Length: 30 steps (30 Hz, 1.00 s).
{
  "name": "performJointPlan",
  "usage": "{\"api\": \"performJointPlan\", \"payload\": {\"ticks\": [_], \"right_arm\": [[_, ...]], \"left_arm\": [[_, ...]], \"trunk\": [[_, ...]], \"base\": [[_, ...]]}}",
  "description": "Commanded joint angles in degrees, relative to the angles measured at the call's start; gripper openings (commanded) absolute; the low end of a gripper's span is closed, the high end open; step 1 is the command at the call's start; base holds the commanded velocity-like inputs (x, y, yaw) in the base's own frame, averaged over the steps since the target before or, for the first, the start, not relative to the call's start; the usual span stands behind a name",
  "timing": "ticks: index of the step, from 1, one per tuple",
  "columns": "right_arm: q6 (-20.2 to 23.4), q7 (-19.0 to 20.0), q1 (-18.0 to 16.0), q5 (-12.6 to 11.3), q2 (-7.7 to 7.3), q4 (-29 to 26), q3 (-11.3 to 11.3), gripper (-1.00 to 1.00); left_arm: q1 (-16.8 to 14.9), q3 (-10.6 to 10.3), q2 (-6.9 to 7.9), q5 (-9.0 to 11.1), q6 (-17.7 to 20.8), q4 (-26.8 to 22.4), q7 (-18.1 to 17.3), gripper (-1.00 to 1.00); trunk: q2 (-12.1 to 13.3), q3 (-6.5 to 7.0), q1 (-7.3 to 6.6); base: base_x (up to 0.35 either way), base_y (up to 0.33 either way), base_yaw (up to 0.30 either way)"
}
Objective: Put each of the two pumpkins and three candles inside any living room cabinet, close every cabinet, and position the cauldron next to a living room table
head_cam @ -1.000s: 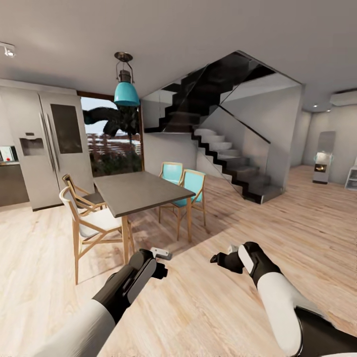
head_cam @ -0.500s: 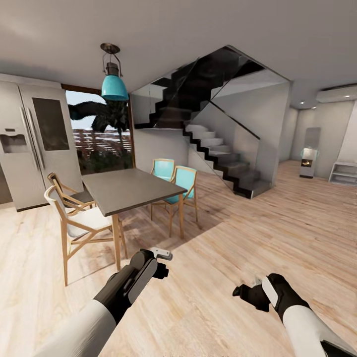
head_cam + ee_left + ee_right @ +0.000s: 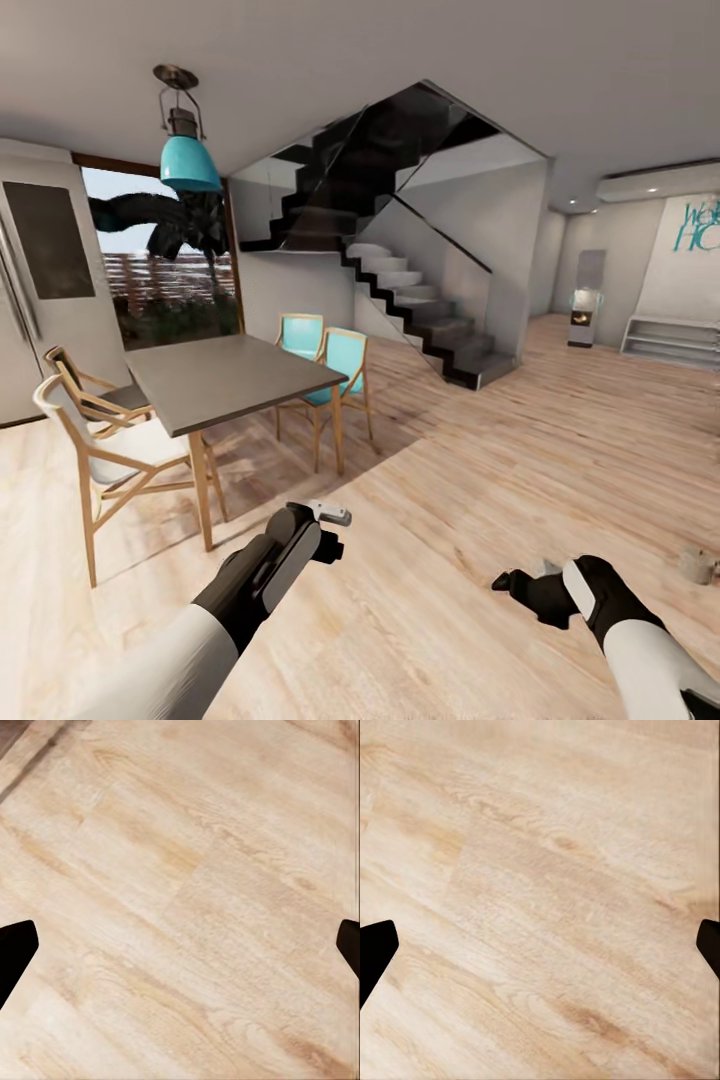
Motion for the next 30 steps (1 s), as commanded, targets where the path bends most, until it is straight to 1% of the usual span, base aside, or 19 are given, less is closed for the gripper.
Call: {"api": "performJointPlan", "payload": {"ticks": [1,3,6,9,14,17,20,23,30], "right_arm": [[0.3,0.5,0.0,-0.1,-0.25,0.0,-0.3,1.0],[0.3,1.9,0.0,0.0,-1.1,0.0,-0.3,1.0],[0.3,2.6,0.0,0.0,-1.97,0.0,-0.4,1.0],[0.3,2.9,0.1,0.0,-2.34,0.0,-0.4,1.0],[0.0,3.1,0.2,0.0,-2.42,-0.1,-0.4,1.0],[-3.5,3.1,2.5,-0.1,-2.41,-0.2,-0.3,1.0],[-5.1,3.2,3.4,0.0,-2.41,-0.2,-0.3,1.0],[-5.9,3.0,3.8,-0.1,-2.31,-0.2,-0.4,1.0],[-6.1,3.0,3.9,-0.1,-2.18,-0.2,-0.5,1.0]], "left_arm": [[-0.1,-0.1,-0.01,0.6,0.1,0.0,0.6,1.0],[-0.1,-0.4,-0.1,0.6,0.1,0.0,0.6,1.0],[-0.1,-0.8,-0.29,0.6,0.1,0.0,0.6,1.0],[-0.1,-1.2,-0.39,0.6,0.0,0.0,0.6,1.0],[-0.1,-1.5,-0.42,0.6,0.0,0.0,0.6,1.0],[-0.1,-1.5,-0.43,0.6,0.0,0.0,0.6,1.0],[-0.1,-1.5,-0.43,0.6,0.0,0.0,0.6,1.0],[-0.1,-1.7,-0.43,0.6,0.0,0.0,0.6,1.0],[-0.1,-1.7,-0.43,0.5,0.0,0.0,0.6,1.0]], "trunk": [[0.0,-0.16,0.0],[0.0,-0.33,0.0],[0.0,-0.59,0.0],[0.0,-0.84,0.0],[0.0,-1.05,0.0],[0.0,-1.07,0.0],[0.0,-1.08,0.0],[0.0,-1.08,0.0],[0.0,-1.09,0.0]], "base": [[0.0,-0.256,-0.167],[0.0,-0.267,-0.166],[0.0,-0.274,-0.164],[0.0,-0.278,-0.154],[0.0,-0.279,-0.066],[0.0,-0.28,-0.013],[0.0,-0.28,-0.005],[0.0,-0.279,-0.001],[0.013,-0.231,0.0]]}}
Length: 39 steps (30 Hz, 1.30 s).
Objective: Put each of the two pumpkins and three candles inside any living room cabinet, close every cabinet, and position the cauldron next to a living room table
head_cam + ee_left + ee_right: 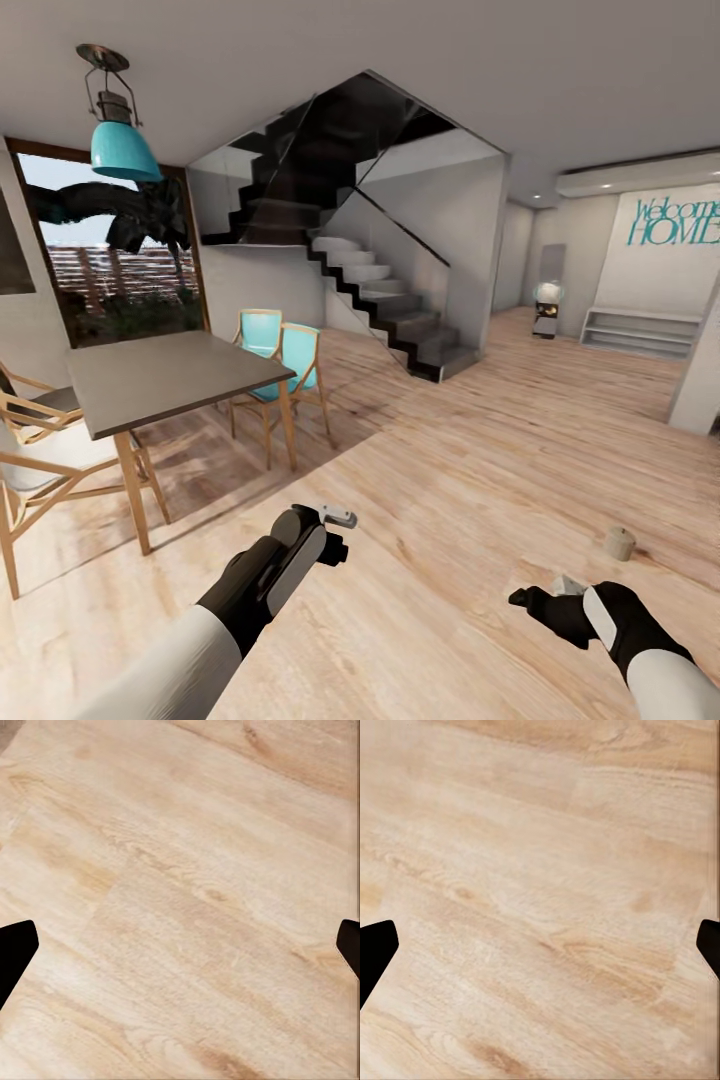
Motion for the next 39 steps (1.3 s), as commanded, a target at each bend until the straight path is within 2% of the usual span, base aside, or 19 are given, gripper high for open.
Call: {"api": "performJointPlan", "payload": {"ticks": [1,17,29,39], "right_arm": [[0.3,0.2,0.0,0.0,0.03,-0.1,-0.3,1.0],[0.2,0.2,0.0,-0.1,-0.12,0.0,-0.5,1.0],[0.2,0.2,0.0,0.0,-0.11,0.0,-1.4,1.0],[0.4,0.2,0.0,0.0,-0.04,0.0,-1.6,1.0]], "left_arm": [[-0.1,-0.1,0.01,0.6,0.1,0.0,0.6,1.0],[-0.1,-0.1,0.01,0.6,0.1,0.0,0.5,1.0],[-0.1,-0.1,0.03,0.6,0.1,0.0,0.5,1.0],[-0.1,-0.1,0.08,0.6,0.1,0.0,0.5,1.0]], "trunk": [[0.0,-0.07,0.0],[0.0,0.18,0.0],[0.0,0.41,0.0],[0.0,0.43,0.0]], "base": [[0.059,-0.168,-0.015],[0.16,-0.084,-0.249],[0.313,0.102,-0.275],[0.318,0.14,-0.035]]}}
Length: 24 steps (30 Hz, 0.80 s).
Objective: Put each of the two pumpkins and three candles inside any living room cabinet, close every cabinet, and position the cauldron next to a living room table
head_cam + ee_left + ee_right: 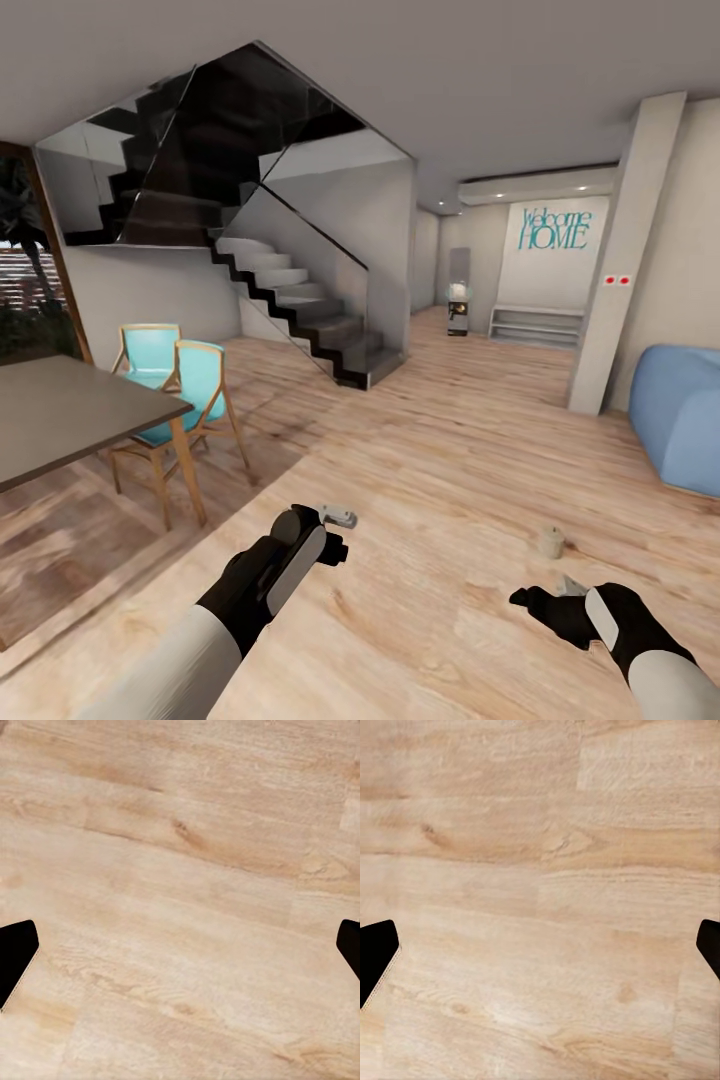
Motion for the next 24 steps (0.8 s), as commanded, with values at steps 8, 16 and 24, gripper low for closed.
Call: {"api": "performJointPlan", "payload": {"ticks": [8,16,24], "right_arm": [[0.2,0.1,0.0,0.0,0.04,0.0,-0.3,1.0],[0.2,0.2,0.0,0.0,0.08,0.0,-0.3,1.0],[0.2,0.2,0.0,0.0,0.2,0.0,-0.3,1.0]], "left_arm": [[-0.1,-0.1,0.03,0.6,0.1,0.0,0.6,1.0],[-0.1,-0.1,0.04,0.6,0.1,0.0,0.6,1.0],[-0.1,-0.1,0.04,0.6,0.0,0.0,0.6,1.0]], "trunk": [[0.0,0.15,0.03],[0.0,0.61,0.03],[0.0,1.09,0.03]], "base": [[0.318,0.028,-0.096],[0.315,-0.038,-0.216],[0.305,-0.117,-0.231]]}}
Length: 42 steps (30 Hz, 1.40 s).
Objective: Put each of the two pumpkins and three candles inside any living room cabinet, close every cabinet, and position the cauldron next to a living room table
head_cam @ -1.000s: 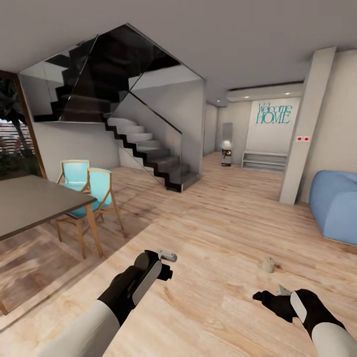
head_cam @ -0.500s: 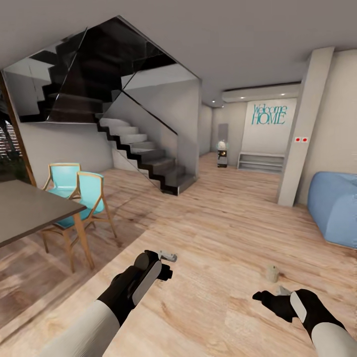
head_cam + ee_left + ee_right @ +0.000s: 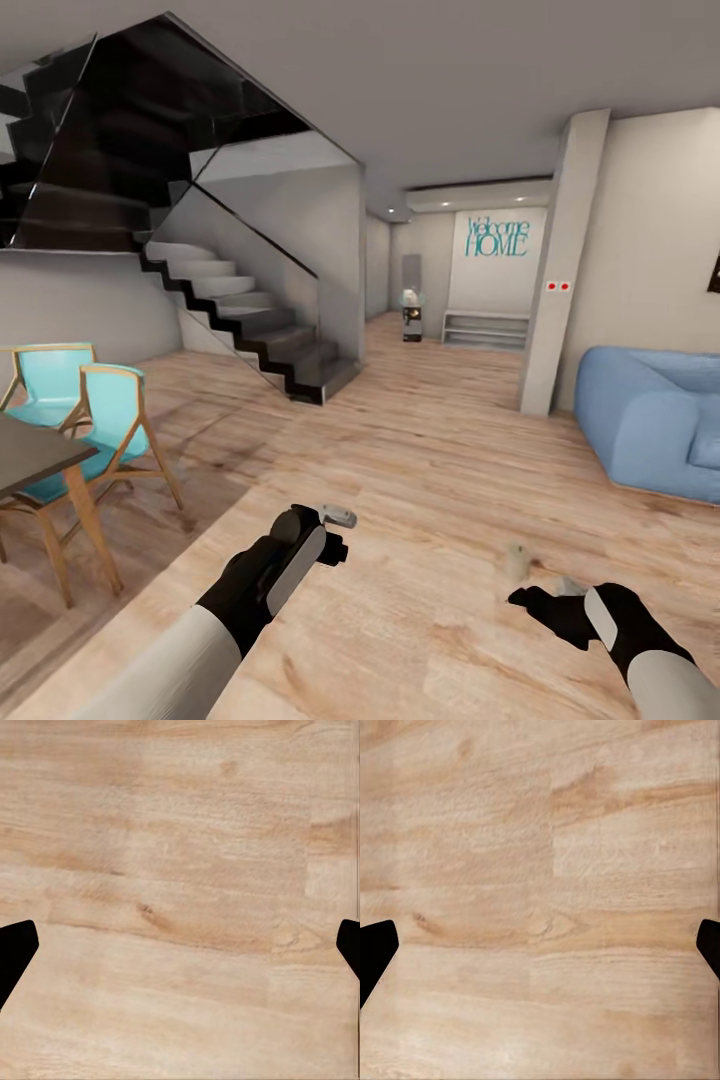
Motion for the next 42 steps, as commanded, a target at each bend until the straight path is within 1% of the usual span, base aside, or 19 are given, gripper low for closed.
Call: {"api": "performJointPlan", "payload": {"ticks": [1,12,32,42], "right_arm": [[0.3,0.1,0.0,0.0,0.06,-0.1,-0.3,1.0],[0.3,0.1,0.0,0.0,0.12,-0.1,-0.3,1.0],[0.3,0.1,0.0,0.0,0.12,-0.1,-0.2,1.0],[0.2,0.1,0.0,0.0,0.2,-0.1,-0.2,1.0]], "left_arm": [[-0.1,-0.1,0.02,0.6,0.1,0.0,0.6,1.0],[-0.1,-0.1,0.02,0.6,0.1,0.0,0.6,1.0],[-0.1,-0.2,0.02,0.6,0.1,0.0,0.6,1.0],[-0.1,-0.2,0.02,0.6,0.1,0.0,0.6,1.0]], "trunk": [[0.0,-0.01,0.03],[0.0,0.45,0.03],[0.0,0.91,0.03],[0.0,0.92,0.03]], "base": [[0.304,-0.11,-0.233],[0.306,-0.087,-0.205],[0.278,-0.165,-0.186],[0.282,-0.106,-0.075]]}}
